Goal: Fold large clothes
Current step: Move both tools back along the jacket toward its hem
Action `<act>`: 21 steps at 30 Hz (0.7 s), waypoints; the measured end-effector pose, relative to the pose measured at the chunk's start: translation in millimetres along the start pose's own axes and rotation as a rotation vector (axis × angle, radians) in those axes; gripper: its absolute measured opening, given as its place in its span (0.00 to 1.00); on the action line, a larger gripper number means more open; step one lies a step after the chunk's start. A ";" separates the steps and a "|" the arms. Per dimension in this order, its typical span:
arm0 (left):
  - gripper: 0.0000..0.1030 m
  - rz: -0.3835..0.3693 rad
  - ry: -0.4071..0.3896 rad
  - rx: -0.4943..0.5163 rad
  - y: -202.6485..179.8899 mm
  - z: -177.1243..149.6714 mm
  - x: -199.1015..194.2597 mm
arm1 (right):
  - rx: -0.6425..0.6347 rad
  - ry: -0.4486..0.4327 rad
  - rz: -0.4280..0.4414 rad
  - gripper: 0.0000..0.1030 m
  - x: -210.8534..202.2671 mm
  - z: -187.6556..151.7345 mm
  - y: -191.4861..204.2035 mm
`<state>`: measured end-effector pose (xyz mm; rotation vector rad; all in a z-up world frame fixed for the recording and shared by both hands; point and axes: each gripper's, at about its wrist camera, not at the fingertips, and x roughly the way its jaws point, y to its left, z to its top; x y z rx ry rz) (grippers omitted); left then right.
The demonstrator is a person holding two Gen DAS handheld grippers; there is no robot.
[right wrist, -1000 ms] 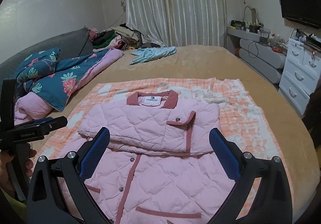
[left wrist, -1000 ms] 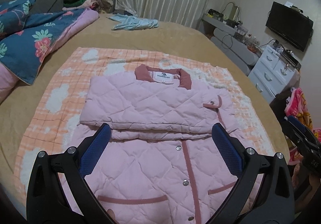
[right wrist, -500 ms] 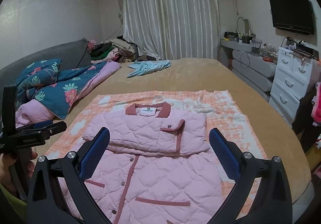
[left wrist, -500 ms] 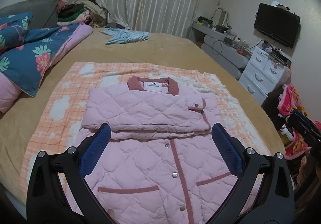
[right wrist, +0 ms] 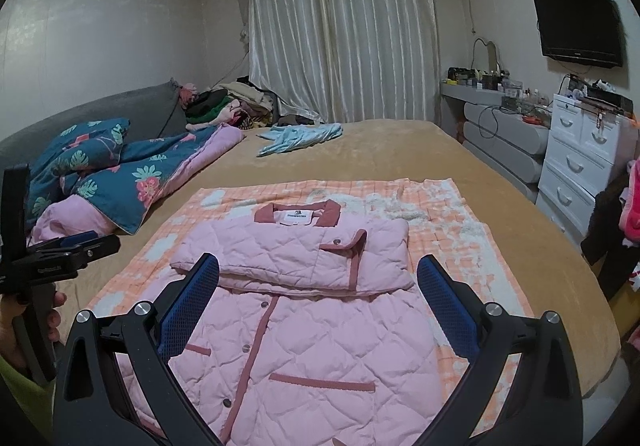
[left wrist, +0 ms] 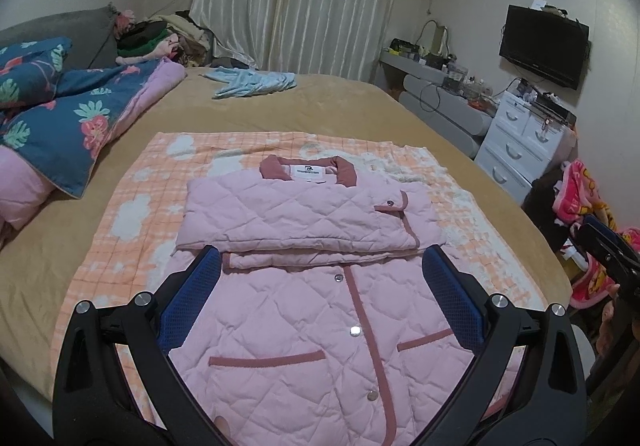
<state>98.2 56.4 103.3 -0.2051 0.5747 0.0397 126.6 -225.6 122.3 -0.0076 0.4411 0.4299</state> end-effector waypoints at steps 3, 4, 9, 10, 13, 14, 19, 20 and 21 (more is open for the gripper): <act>0.92 0.008 -0.001 -0.003 4.7 -8.0 -3.2 | 0.004 0.001 -0.012 0.96 -3.6 -4.7 -6.1; 0.92 0.014 0.002 -0.005 6.4 -10.8 -3.9 | 0.010 0.004 -0.018 0.96 -4.9 -6.3 -8.7; 0.92 0.030 0.014 0.003 11.9 -20.4 -7.6 | 0.023 0.005 -0.029 0.96 -12.2 -13.7 -17.9; 0.92 0.032 0.015 0.003 13.5 -22.0 -9.4 | 0.025 0.007 -0.030 0.96 -13.6 -16.1 -19.4; 0.92 0.045 0.015 0.001 18.8 -26.6 -14.5 | 0.024 0.016 -0.037 0.96 -15.7 -22.4 -21.1; 0.92 0.048 0.016 0.002 20.6 -28.3 -15.6 | 0.025 0.018 -0.039 0.96 -16.6 -24.0 -22.3; 0.92 0.076 0.022 0.000 31.8 -36.2 -21.4 | 0.029 0.038 -0.044 0.96 -18.1 -36.6 -24.4; 0.92 0.079 0.022 -0.002 34.3 -37.7 -22.3 | 0.028 0.043 -0.047 0.96 -17.7 -38.7 -24.9; 0.92 0.084 0.023 -0.004 36.3 -39.0 -22.8 | 0.028 0.045 -0.048 0.96 -17.4 -40.4 -25.5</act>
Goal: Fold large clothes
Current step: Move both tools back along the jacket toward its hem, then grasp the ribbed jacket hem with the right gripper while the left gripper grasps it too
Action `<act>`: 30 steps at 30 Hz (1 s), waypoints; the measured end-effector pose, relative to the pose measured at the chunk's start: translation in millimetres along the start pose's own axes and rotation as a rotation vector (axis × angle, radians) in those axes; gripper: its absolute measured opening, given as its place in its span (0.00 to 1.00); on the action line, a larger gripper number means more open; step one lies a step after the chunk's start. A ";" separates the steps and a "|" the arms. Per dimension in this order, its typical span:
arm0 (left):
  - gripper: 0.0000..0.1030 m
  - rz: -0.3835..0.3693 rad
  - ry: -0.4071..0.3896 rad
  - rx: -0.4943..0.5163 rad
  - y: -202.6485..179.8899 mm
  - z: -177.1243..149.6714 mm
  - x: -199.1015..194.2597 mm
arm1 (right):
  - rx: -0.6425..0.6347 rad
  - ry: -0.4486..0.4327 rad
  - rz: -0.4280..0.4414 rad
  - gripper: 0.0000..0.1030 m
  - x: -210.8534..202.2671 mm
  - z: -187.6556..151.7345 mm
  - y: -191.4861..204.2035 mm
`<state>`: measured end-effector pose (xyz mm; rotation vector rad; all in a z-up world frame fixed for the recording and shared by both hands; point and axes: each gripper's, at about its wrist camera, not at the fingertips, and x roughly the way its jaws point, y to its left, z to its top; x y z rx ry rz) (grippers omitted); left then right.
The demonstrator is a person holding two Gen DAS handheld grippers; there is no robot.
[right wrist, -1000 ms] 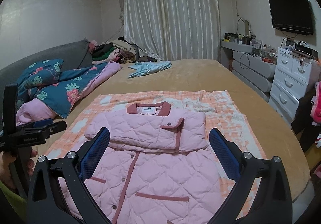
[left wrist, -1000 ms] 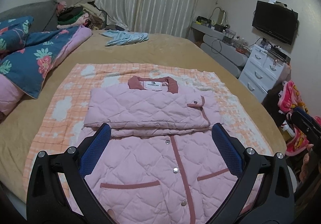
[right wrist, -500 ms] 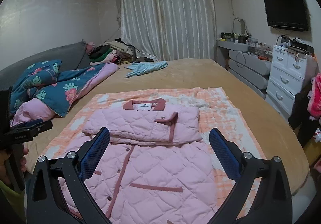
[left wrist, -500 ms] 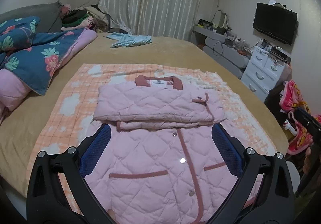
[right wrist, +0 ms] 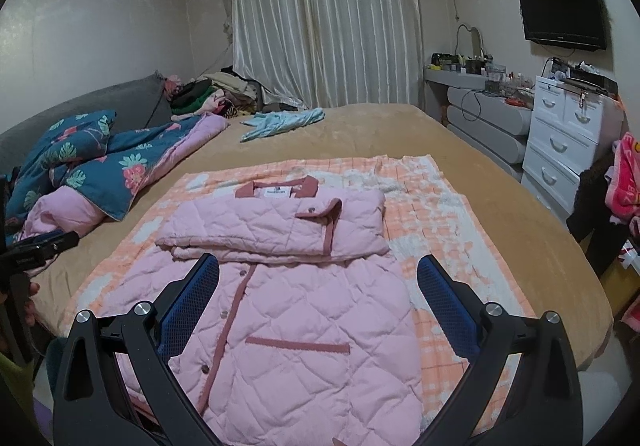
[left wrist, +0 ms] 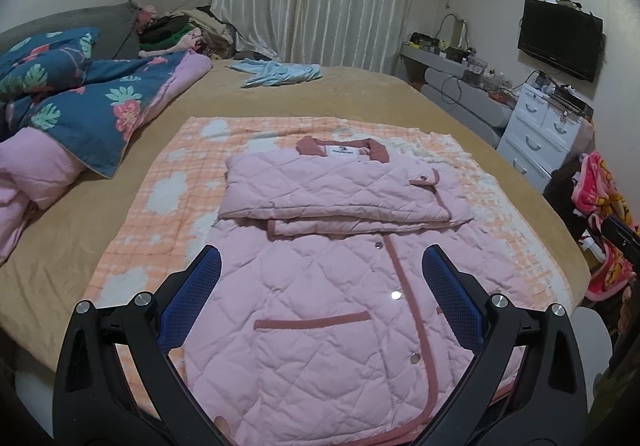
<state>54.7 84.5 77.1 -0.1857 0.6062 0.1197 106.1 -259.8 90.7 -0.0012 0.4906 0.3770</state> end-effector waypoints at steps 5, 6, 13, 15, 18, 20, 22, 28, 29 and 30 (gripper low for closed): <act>0.92 0.022 0.015 -0.009 11.2 -11.1 2.6 | 0.008 0.008 -0.006 0.96 -2.1 -9.5 -5.9; 0.92 0.026 0.017 -0.010 11.7 -12.9 3.2 | 0.010 0.009 -0.005 0.96 -2.2 -10.9 -7.4; 0.92 0.064 0.059 -0.019 25.5 -33.0 11.0 | 0.013 0.043 -0.018 0.96 0.5 -26.1 -24.0; 0.92 0.073 0.065 -0.022 30.2 -38.4 12.3 | 0.013 0.060 -0.023 0.96 3.2 -32.0 -28.2; 0.92 0.088 0.079 -0.025 36.2 -46.9 14.4 | 0.017 0.086 -0.030 0.96 8.4 -41.5 -34.5; 0.92 0.098 0.096 -0.029 41.1 -54.5 17.6 | 0.023 0.102 -0.029 0.96 11.9 -47.4 -39.0; 0.92 0.107 0.109 -0.040 46.1 -61.1 20.4 | 0.036 0.121 -0.032 0.96 16.1 -54.2 -44.2; 0.92 0.122 0.129 -0.042 52.5 -76.4 24.3 | 0.055 0.163 -0.037 0.96 23.9 -72.5 -54.0; 0.92 0.122 0.137 -0.043 54.3 -79.7 25.8 | 0.056 0.172 -0.039 0.96 26.1 -75.7 -55.8; 0.92 0.123 0.143 -0.045 55.8 -82.7 27.3 | 0.057 0.180 -0.042 0.96 27.7 -78.9 -57.3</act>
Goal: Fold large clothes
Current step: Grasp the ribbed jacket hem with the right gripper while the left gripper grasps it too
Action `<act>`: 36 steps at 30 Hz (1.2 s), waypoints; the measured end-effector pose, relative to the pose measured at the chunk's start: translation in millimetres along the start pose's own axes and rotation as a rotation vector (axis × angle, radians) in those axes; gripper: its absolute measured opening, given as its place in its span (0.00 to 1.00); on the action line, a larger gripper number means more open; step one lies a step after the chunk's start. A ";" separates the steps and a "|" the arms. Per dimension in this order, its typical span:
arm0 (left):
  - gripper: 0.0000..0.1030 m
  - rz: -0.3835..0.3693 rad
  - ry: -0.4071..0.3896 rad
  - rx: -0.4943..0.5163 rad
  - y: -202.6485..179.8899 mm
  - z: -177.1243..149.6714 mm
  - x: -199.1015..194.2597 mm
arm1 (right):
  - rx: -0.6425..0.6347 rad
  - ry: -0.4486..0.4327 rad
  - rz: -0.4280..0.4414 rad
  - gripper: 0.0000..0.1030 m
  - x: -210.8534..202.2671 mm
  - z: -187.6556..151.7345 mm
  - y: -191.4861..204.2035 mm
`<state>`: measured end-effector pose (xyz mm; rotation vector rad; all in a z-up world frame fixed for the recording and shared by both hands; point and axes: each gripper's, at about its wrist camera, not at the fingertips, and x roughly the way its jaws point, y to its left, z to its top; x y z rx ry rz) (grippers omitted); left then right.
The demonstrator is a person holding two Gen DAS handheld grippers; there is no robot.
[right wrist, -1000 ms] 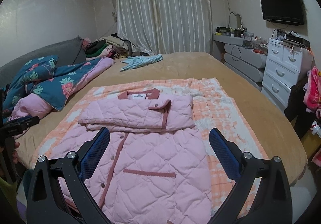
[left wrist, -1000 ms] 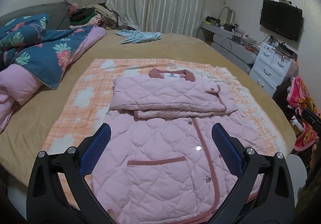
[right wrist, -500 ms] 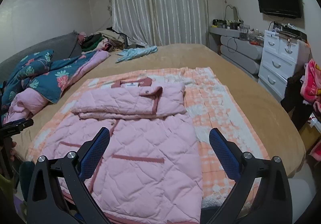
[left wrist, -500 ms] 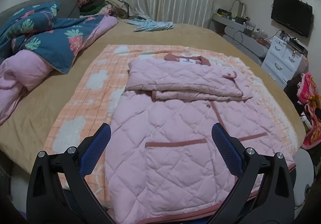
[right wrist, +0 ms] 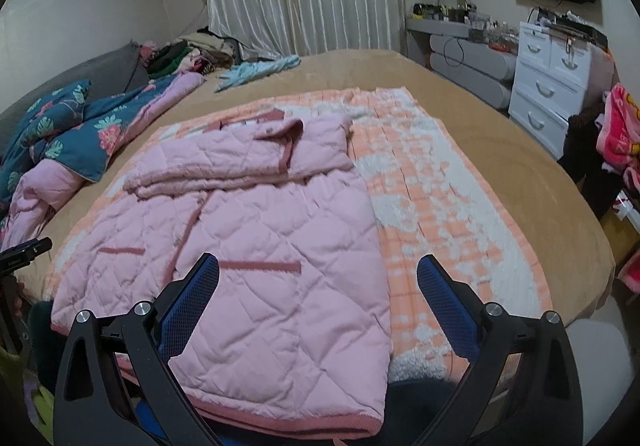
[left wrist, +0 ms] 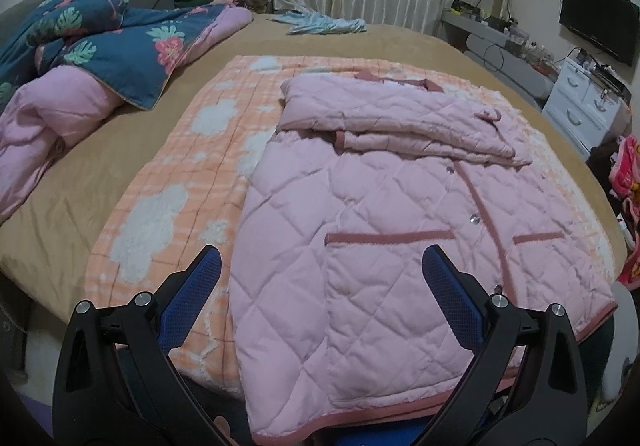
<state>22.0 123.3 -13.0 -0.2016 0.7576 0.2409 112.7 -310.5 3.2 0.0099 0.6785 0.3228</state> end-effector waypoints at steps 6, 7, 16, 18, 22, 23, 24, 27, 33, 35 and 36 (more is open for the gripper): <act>0.92 0.017 0.038 -0.010 15.1 -18.6 11.4 | 0.025 0.061 -0.014 0.96 17.4 -20.9 -11.8; 0.92 0.021 0.043 -0.012 17.3 -21.3 13.1 | 0.025 0.069 -0.017 0.96 20.1 -24.0 -13.0; 0.92 0.046 0.116 -0.053 50.5 -45.0 33.6 | 0.017 0.130 -0.030 0.96 34.6 -42.9 -14.4; 0.92 0.047 0.129 -0.057 54.7 -49.2 36.3 | 0.007 0.141 -0.036 0.96 37.2 -45.0 -13.6; 0.92 0.026 0.160 -0.061 57.6 -60.1 42.4 | -0.009 0.174 -0.045 0.96 44.2 -53.6 -12.7; 0.92 0.019 0.168 -0.059 57.0 -61.4 43.9 | -0.010 0.181 -0.045 0.96 45.6 -55.5 -13.0; 0.92 0.013 0.175 -0.056 56.6 -62.9 45.6 | -0.010 0.189 -0.044 0.96 47.1 -57.5 -13.4; 0.92 0.009 0.194 -0.048 56.2 -66.6 51.7 | -0.013 0.216 -0.039 0.96 51.5 -63.7 -14.8; 0.92 -0.003 0.211 -0.045 55.3 -70.1 57.1 | -0.019 0.255 -0.027 0.96 58.5 -73.6 -18.3; 0.92 -0.006 0.220 -0.043 54.5 -71.2 59.4 | -0.018 0.280 -0.010 0.96 62.5 -77.0 -19.4; 0.92 -0.009 0.225 -0.043 53.8 -72.2 60.8 | -0.018 0.286 -0.001 0.96 63.8 -78.8 -19.2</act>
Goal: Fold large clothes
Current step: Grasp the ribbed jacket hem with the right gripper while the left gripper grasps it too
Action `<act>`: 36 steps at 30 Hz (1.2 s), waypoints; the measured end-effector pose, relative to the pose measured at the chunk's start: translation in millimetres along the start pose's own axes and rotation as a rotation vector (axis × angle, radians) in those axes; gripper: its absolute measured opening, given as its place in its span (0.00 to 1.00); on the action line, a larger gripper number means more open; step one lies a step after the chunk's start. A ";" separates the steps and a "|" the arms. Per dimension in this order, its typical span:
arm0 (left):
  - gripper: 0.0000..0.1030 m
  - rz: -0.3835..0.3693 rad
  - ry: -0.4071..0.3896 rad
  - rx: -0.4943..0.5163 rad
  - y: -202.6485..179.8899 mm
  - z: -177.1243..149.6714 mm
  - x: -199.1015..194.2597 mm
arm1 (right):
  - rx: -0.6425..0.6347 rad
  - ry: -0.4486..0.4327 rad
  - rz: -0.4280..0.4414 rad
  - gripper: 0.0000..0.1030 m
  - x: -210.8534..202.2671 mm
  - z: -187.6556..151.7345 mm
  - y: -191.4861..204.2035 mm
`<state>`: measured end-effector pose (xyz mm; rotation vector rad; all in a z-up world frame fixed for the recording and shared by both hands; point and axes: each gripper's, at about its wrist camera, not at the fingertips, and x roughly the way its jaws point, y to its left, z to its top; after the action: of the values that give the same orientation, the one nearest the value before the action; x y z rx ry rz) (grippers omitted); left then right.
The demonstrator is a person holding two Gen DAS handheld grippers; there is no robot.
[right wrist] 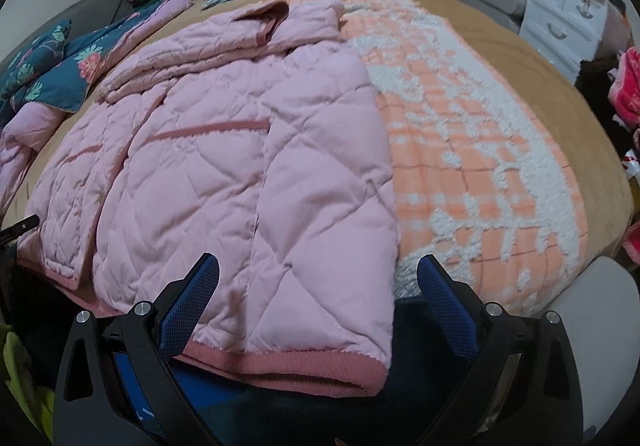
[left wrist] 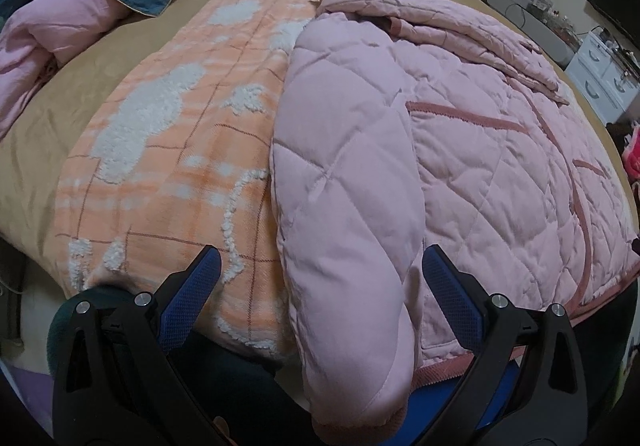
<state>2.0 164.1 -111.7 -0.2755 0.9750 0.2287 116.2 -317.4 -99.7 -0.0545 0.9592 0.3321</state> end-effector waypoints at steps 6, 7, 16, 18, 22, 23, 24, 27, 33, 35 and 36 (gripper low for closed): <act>0.92 -0.058 0.044 0.017 -10.8 -7.4 11.8 | 0.003 0.060 0.046 0.96 15.4 -6.4 2.8; 0.92 -0.067 0.053 0.022 -13.5 -9.8 14.0 | 0.002 0.068 0.055 0.96 17.1 -7.0 3.8; 0.92 -0.122 0.051 -0.007 -13.6 -17.9 13.9 | 0.026 0.082 0.156 0.80 23.8 -19.8 3.5; 0.92 -0.140 0.054 -0.011 -15.1 -21.6 14.0 | 0.045 0.057 0.174 0.63 18.7 -20.7 -1.3; 0.92 -0.158 0.058 -0.005 -19.1 -23.9 13.4 | 0.077 0.001 0.207 0.32 4.8 -19.3 -11.1; 0.92 -0.159 0.056 -0.006 -19.6 -23.7 13.3 | 0.087 -0.017 0.223 0.30 1.7 -18.2 -12.6; 0.92 -0.163 0.054 -0.006 -20.3 -23.4 13.3 | 0.091 -0.031 0.233 0.29 -1.2 -17.3 -12.6; 0.92 -0.168 0.050 -0.002 -21.2 -23.6 12.3 | 0.088 -0.086 0.254 0.27 -11.8 -14.6 -9.5; 0.64 -0.167 0.030 0.002 -22.2 -24.3 4.1 | 0.091 -0.123 0.294 0.28 -18.0 -9.3 -9.9; 0.48 -0.154 0.021 -0.002 -20.6 -25.0 -0.6 | 0.103 -0.113 0.297 0.29 -14.6 -11.5 -10.9; 0.38 -0.148 0.017 -0.003 -20.0 -25.0 -2.6 | 0.109 -0.107 0.296 0.30 -12.9 -13.4 -11.0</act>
<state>-12.7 136.9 -120.3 -0.3515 0.9667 0.0934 102.1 -333.7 -98.0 0.2047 0.8776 0.5490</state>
